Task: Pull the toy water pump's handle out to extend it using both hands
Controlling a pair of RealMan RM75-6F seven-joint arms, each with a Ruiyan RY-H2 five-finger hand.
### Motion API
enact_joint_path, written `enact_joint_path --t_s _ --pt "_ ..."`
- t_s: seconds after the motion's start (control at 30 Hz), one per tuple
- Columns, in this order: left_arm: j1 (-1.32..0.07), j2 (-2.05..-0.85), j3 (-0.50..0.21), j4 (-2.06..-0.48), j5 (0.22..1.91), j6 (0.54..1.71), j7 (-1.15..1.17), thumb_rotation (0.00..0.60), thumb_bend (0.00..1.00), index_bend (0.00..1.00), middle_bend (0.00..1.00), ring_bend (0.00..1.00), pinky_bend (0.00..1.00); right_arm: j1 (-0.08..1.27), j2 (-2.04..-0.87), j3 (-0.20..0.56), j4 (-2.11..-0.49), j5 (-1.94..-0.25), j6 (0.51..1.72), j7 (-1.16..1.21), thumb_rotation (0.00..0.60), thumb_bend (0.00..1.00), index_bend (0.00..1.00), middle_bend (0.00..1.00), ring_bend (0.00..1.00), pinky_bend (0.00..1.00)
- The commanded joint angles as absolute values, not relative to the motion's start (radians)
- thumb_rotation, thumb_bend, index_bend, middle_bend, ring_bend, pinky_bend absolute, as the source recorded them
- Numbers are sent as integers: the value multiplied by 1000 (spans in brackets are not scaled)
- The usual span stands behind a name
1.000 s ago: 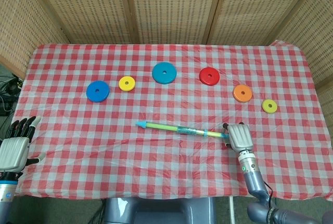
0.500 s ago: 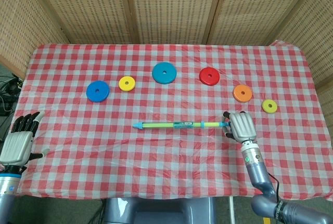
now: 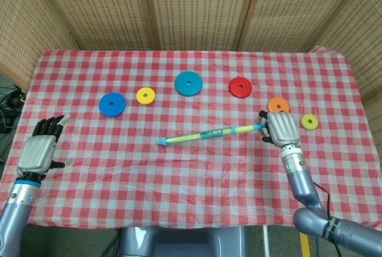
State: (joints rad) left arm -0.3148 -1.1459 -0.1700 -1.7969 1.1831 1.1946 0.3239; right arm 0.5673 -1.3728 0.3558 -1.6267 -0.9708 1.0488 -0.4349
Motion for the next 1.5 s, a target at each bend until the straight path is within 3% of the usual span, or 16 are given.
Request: enact_joint_path --t_s 0.03,0.53,0.73,0.8,1.0,1.5 --pt "-332 -1149 -181 -1813 1166 1186 345 600 153 0 0 0 0 574 -1358 363 -1636 -962 1047 -430 600 626 820 1000 933 495" --pt "-462 -1205 -235 -1854 1029 1131 441 600 157 33 0 0 0 615 -1310 363 -1702 -878 1053 -411 600 628 826 1000 936 499" --pt "-538 -1259 -276 -1843 972 1128 495 600 246 275 0 0 0 637 -1329 353 -1720 -850 1083 -443 600 631 832 1000 938 511" --pt "-564 -1280 -289 -1839 949 1125 510 600 267 315 0 0 0 645 -1338 353 -1730 -839 1099 -454 600 631 833 1000 939 511" --pt "-658 -1359 -309 -1808 873 1106 569 600 266 331 0 0 0 685 -1360 384 -1782 -761 1150 -497 600 632 834 1000 940 512" --pt "-772 -1518 -311 -1701 763 1112 589 600 266 369 0 0 0 726 -1381 378 -1802 -685 1202 -533 600 632 835 1000 941 515"
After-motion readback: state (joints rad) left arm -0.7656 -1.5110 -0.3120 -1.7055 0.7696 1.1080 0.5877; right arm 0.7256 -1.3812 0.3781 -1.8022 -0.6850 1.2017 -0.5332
